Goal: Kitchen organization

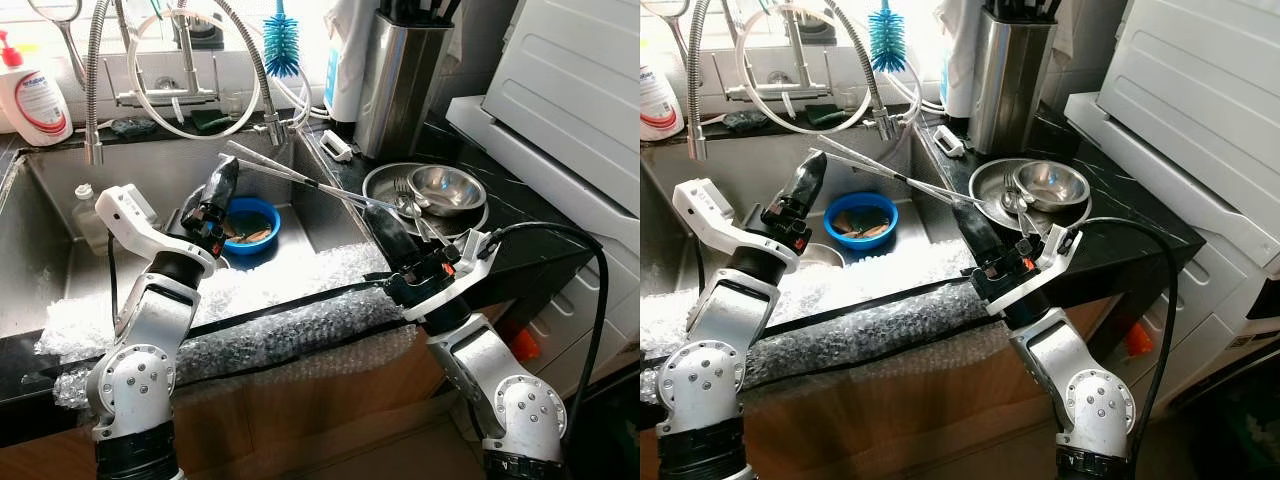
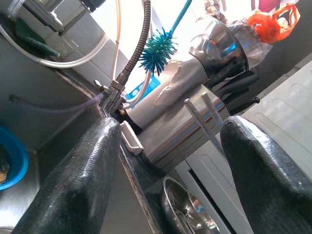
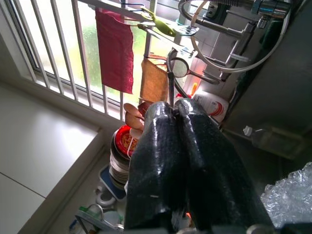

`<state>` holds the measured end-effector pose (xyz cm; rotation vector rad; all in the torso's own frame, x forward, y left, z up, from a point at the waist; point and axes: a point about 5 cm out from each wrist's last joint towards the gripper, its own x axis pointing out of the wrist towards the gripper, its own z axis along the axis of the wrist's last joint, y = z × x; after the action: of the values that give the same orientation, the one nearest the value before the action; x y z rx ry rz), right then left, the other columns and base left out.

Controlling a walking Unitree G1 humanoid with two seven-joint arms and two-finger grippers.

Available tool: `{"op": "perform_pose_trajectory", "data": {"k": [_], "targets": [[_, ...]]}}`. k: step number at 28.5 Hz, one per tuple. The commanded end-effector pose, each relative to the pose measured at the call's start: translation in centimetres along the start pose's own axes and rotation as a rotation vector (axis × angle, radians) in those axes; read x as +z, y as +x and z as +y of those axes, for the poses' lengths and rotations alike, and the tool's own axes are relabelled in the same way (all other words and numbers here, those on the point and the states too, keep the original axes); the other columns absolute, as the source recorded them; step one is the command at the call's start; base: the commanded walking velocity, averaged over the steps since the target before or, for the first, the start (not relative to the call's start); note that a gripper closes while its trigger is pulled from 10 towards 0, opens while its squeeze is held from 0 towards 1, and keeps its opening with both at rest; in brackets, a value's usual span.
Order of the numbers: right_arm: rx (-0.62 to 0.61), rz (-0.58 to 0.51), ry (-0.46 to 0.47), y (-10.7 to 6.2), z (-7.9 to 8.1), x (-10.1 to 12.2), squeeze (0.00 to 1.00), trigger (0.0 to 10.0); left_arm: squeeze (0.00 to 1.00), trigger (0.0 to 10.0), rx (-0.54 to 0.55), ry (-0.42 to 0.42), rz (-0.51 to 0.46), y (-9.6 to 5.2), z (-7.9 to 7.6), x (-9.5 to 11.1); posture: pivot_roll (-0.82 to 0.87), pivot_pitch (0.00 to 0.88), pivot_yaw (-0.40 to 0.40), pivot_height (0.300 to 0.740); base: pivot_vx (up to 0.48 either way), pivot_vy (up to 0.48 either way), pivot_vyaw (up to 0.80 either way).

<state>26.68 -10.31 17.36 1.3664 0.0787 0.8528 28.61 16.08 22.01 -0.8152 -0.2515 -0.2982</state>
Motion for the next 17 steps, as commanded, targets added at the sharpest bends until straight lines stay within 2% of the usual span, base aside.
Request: {"op": "perform_pose_trajectory", "data": {"k": [1,10,17], "targets": [[-0.074,0.048,0.019,-0.99,-1.0,-1.79,0.0,10.0,0.0,10.0,-0.031,-0.004,-0.033,-0.06,-0.62,0.53,-0.03,0.002,-0.095,0.727,0.0,0.0,0.0],[-0.068,0.056,0.064,-0.9,-1.03,-2.43,0.0,10.0,0.0,10.0,-0.049,-0.014,-0.029,0.02,-0.81,0.55,-0.03,0.01,-0.095,0.727,0.0,0.0,0.0],[-0.022,0.0,0.067,-0.96,-0.6,-1.82,0.0,10.0,0.0,10.0,-0.041,-0.009,-0.026,-0.06,-0.64,0.55,-0.03,0.011,-0.095,0.727,0.0,0.0,0.0]]}}
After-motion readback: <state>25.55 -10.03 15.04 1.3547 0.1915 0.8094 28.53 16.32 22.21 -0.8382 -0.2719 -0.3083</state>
